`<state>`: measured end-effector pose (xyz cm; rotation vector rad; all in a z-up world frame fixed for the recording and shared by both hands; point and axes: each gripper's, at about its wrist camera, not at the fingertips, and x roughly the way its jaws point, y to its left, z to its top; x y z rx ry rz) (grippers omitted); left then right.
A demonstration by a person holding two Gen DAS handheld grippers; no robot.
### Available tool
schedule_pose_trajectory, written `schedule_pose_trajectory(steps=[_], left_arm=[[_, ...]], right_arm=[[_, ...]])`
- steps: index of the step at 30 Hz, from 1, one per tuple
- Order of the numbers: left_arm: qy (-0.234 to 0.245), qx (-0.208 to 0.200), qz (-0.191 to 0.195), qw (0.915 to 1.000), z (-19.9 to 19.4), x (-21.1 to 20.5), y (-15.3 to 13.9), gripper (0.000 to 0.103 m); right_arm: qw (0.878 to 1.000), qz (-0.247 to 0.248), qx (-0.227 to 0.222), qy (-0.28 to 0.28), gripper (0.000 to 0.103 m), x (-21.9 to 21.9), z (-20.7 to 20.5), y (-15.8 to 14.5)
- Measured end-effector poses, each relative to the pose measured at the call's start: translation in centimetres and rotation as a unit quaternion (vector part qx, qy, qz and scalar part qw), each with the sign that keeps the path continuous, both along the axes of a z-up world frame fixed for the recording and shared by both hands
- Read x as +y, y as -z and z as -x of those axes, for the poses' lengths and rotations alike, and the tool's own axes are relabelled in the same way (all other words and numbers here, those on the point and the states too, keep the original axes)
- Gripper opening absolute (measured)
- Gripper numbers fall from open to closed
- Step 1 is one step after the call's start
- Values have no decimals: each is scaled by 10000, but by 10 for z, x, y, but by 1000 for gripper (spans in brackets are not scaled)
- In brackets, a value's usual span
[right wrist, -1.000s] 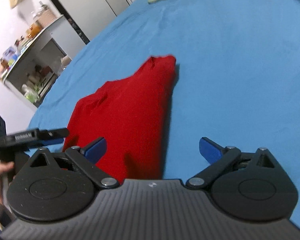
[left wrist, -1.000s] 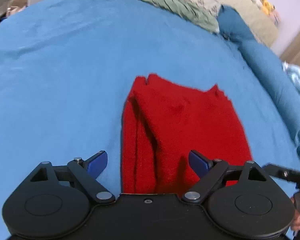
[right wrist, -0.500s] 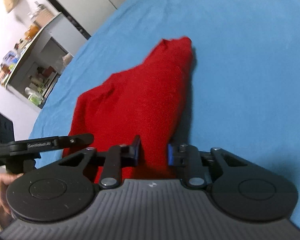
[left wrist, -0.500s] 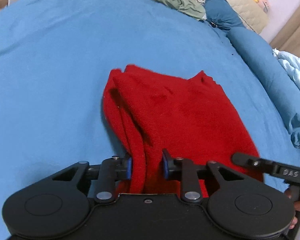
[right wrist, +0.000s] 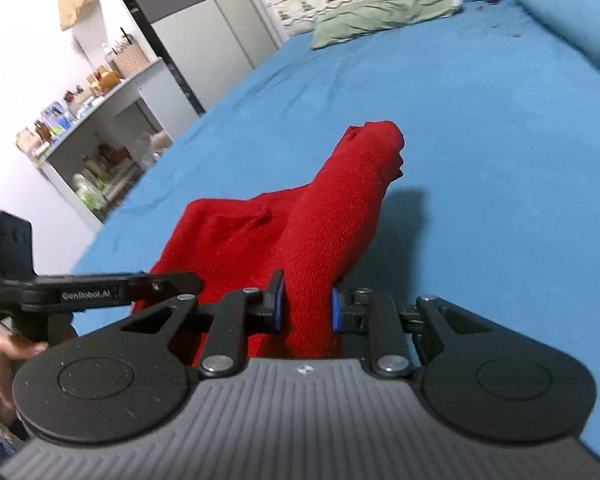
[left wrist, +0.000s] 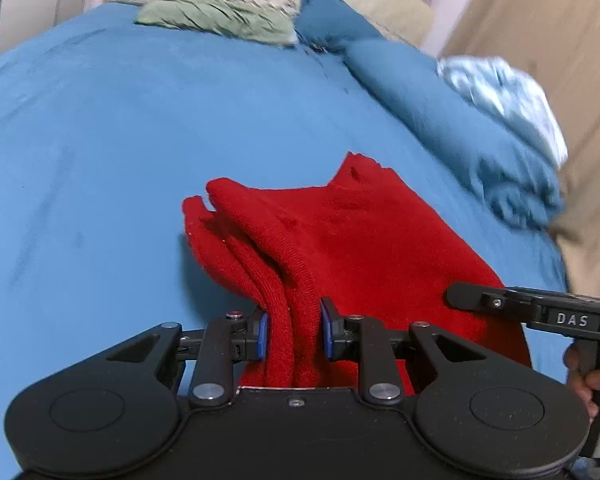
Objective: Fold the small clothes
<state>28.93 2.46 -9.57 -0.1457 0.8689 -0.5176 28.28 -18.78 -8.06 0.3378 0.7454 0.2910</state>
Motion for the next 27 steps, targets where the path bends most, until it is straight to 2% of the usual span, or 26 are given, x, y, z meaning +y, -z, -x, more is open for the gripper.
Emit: schedule_pose_trajectory(steps=[4, 5, 6, 8, 9, 10, 11, 12, 16, 19, 21, 22, 24, 27], left_arm=[[-8, -146, -603, 9981, 21, -25, 20, 28], [-31, -207, -774, 9968, 24, -28, 23, 34], [-64, -254, -898, 9956, 27, -29, 24, 37], [-169, -375, -1053, 9936, 28, -31, 20, 57], [-222, -483, -1148, 9920, 31, -30, 18, 65], [-315, -607, -1277, 9895, 30, -32, 15, 82], [-399, -708, -1371, 9872, 32, -29, 14, 88], [-442, -764, -1425, 9859, 31, -27, 14, 88], [-569, -743, -1823, 9788, 28, -24, 30, 88], [-510, -643, -2058, 9752, 23, -29, 50, 89], [-520, -622, -2051, 9754, 19, -29, 57, 89], [-543, -592, -2013, 9762, 17, -28, 59, 90], [-600, -498, -1950, 9777, 17, -22, 56, 90], [-747, -486, -2049, 9747, 23, -18, 40, 87]], right_arm=[[9982, -65, 439, 395, 38, -25, 32, 39], [9974, 13, 535, 491, 39, -28, 37, 50], [9970, 69, 575, 520, 45, -30, 39, 58], [9963, 133, 544, 650, 54, -34, 45, 65], [9963, 146, 483, 698, 67, -34, 48, 62], [9965, 182, 379, 722, 72, -34, 52, 57], [9965, 247, 245, 765, 84, -34, 55, 52], [9960, 328, 156, 812, 89, -34, 57, 48], [9924, 750, 175, 960, 89, -32, 50, 47], [9879, 937, 482, 1137, 91, -38, 43, 65], [9861, 1051, 512, 1183, 100, -41, 43, 77], [9854, 1093, 492, 1209, 102, -42, 43, 81], [9858, 1025, 486, 1240, 102, -45, 43, 86], [9853, 867, 549, 1364, 102, -47, 49, 77]])
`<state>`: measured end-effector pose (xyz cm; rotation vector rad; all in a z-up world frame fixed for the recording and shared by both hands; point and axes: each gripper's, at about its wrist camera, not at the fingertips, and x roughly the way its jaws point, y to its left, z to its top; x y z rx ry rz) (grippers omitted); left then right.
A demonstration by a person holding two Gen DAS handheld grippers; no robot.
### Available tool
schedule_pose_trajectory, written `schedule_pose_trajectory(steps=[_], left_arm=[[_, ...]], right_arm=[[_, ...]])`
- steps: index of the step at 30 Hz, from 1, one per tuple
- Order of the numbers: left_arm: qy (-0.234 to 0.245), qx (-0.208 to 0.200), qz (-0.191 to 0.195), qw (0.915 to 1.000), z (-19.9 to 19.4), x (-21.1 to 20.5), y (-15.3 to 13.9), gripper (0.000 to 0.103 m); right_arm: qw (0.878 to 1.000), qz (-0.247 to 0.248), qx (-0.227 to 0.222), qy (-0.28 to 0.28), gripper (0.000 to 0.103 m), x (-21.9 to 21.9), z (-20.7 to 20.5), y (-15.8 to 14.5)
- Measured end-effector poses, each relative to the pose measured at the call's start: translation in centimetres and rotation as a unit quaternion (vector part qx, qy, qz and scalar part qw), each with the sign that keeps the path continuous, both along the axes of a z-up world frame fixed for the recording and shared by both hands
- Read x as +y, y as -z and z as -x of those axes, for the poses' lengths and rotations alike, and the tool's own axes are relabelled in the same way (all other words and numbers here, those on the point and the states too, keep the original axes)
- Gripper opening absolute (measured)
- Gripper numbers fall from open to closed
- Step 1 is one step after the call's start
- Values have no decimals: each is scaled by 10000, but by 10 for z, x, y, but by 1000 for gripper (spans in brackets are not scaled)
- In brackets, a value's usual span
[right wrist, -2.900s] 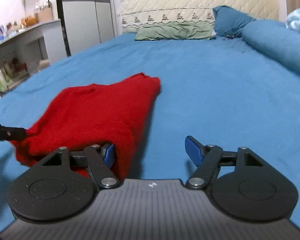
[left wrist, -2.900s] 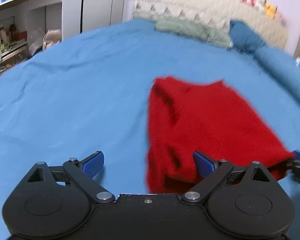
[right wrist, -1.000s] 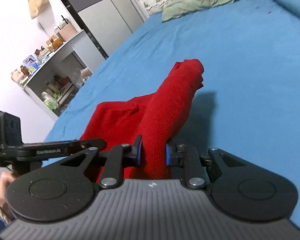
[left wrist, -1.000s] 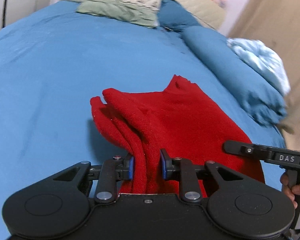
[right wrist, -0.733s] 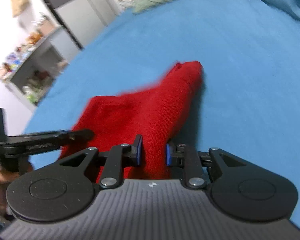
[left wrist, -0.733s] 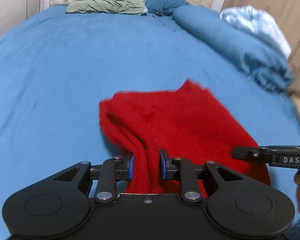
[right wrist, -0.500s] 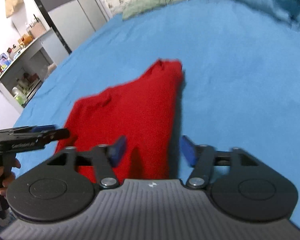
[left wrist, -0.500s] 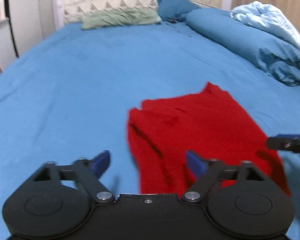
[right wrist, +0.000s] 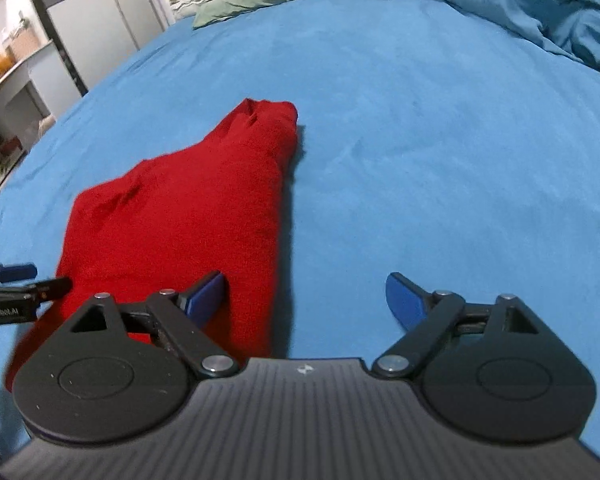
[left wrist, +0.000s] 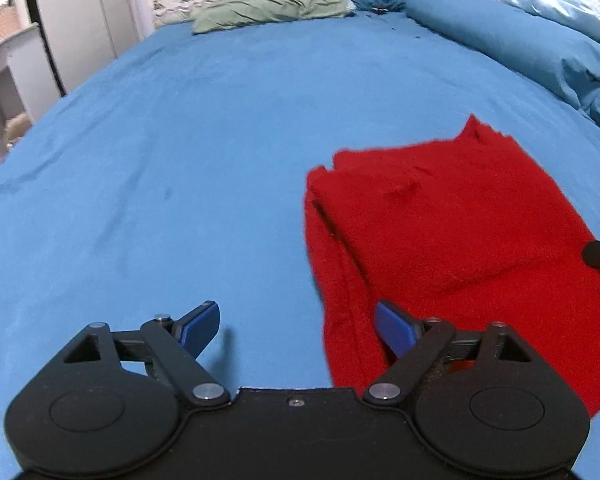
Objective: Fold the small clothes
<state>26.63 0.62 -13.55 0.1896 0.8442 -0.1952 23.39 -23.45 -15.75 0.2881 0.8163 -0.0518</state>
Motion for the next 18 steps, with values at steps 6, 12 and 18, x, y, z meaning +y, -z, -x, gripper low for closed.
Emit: schedule_pose_trajectory(steps=[6, 12, 18], left_arm=[[-159, -288, 377, 9987, 49, 11, -68, 92], [-364, -545, 715, 9953, 119, 13, -130, 103], [-559, -831, 529, 9936, 182, 17, -157, 103]], right_arm=[[9973, 384, -623, -114, 103, 22, 45, -71], [9921, 772, -987, -4, 103, 52, 110, -143], [9889, 1084, -1013, 118, 103, 81, 170, -182]])
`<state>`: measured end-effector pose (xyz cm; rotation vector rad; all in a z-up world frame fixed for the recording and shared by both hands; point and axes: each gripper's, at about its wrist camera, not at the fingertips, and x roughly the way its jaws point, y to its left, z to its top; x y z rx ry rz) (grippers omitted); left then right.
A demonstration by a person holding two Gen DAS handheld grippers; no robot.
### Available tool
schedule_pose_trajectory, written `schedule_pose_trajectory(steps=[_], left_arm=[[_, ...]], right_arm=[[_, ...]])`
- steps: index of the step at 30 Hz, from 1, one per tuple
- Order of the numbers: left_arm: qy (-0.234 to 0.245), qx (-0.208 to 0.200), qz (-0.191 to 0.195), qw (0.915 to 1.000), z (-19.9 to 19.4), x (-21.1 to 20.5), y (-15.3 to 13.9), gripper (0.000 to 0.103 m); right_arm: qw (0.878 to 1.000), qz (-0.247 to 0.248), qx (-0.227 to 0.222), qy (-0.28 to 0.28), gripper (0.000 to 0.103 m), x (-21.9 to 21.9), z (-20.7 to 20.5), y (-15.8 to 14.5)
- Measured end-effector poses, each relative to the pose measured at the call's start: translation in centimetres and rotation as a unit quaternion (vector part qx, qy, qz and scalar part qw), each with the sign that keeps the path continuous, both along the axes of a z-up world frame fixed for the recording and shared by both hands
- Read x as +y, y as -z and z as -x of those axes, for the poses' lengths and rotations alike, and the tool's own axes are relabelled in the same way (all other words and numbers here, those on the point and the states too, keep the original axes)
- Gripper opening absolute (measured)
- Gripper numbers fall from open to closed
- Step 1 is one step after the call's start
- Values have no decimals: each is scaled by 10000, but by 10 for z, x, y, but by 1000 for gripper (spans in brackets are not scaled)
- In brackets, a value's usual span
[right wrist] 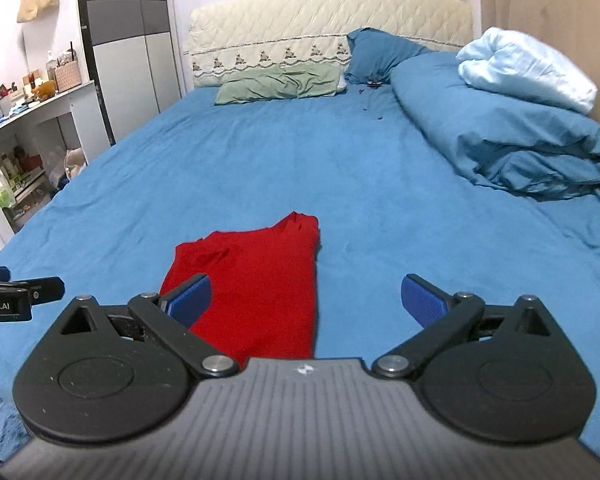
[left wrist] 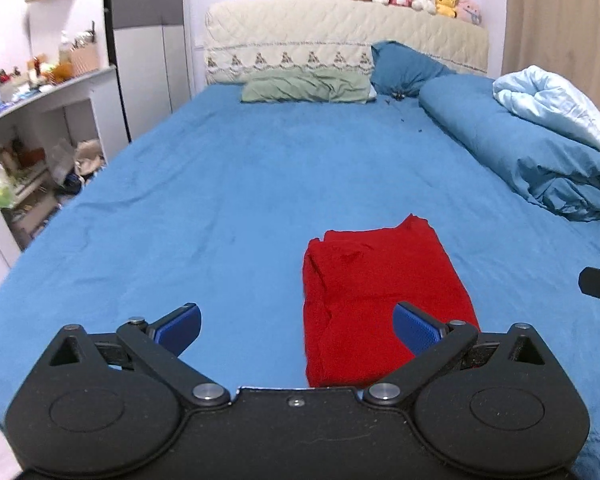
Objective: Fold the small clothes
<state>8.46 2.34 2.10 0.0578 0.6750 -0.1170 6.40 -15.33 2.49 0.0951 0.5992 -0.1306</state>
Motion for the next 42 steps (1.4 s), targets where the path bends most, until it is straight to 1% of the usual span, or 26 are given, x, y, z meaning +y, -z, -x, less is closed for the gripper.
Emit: schedule_pose_trajectory(steps=[4, 7, 12, 14, 17, 23, 42], left_arm=[[-38, -78, -133, 9999, 28, 5, 0, 103], [51, -48, -284, 9996, 43, 5, 2, 103], [157, -7, -156, 9998, 66, 10, 6, 103], [173, -22, -166, 9997, 72, 9, 8, 103], [232, -61, -235, 9994, 77, 10, 9, 103], [255, -148, -174, 9994, 82, 9, 7, 103], [306, -282, -228, 9989, 89, 13, 4, 103]], right_arm=[[9995, 256, 183, 67, 103, 19, 31, -8], [9987, 319, 377, 147, 103, 26, 48, -2], [9971, 247, 696, 159, 103, 31, 74, 13], [9964, 238, 788, 194, 103, 34, 82, 19], [9961, 212, 825, 219, 103, 36, 91, 22], [9965, 213, 785, 211, 103, 41, 99, 18], [9966, 170, 767, 239, 103, 39, 105, 15]])
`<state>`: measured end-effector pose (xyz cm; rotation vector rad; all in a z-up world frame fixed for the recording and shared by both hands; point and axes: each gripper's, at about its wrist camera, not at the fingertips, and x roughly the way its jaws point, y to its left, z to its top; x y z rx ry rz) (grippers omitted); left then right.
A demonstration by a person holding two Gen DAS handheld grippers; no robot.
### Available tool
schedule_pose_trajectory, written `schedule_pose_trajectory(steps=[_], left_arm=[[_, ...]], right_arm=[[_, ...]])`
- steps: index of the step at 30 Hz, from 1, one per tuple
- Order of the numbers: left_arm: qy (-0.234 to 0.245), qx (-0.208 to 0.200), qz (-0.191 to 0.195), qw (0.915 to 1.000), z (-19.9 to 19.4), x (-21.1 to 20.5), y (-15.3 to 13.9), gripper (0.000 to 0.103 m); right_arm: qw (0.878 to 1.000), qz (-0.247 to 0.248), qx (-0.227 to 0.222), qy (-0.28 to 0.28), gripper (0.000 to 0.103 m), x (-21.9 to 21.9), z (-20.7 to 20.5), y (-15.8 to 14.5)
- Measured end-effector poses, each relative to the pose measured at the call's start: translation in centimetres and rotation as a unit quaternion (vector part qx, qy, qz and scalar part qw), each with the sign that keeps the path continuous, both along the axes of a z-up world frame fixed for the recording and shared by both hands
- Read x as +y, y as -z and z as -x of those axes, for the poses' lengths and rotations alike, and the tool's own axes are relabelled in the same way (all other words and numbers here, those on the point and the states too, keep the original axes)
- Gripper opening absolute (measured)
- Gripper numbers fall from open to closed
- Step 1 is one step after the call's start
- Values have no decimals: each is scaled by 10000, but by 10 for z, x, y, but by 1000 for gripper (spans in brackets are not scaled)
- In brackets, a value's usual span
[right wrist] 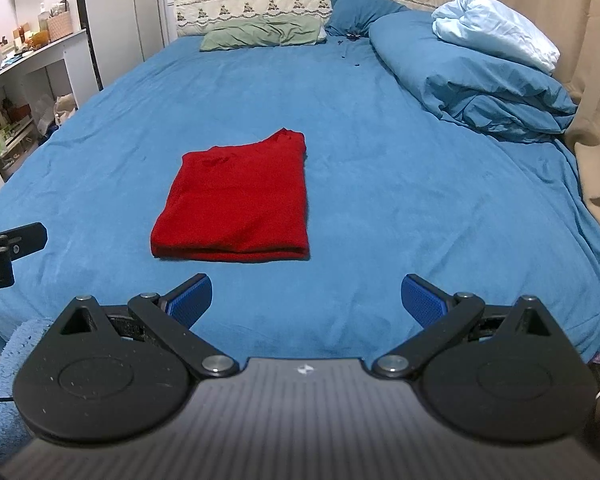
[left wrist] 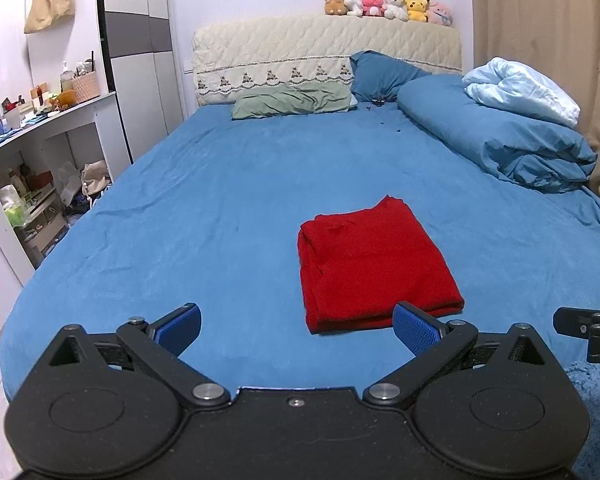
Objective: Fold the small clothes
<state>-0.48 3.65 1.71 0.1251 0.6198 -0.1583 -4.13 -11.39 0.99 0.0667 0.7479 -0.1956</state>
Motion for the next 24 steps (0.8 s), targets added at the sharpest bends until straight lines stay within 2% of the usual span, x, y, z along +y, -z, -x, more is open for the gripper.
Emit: schedule_pose_trajectory(steps=[24], left_arm=[[-14, 18, 28, 10000, 0, 6, -3, 103]], right_arm=[[10000, -37, 37, -25, 103, 4, -3, 0]])
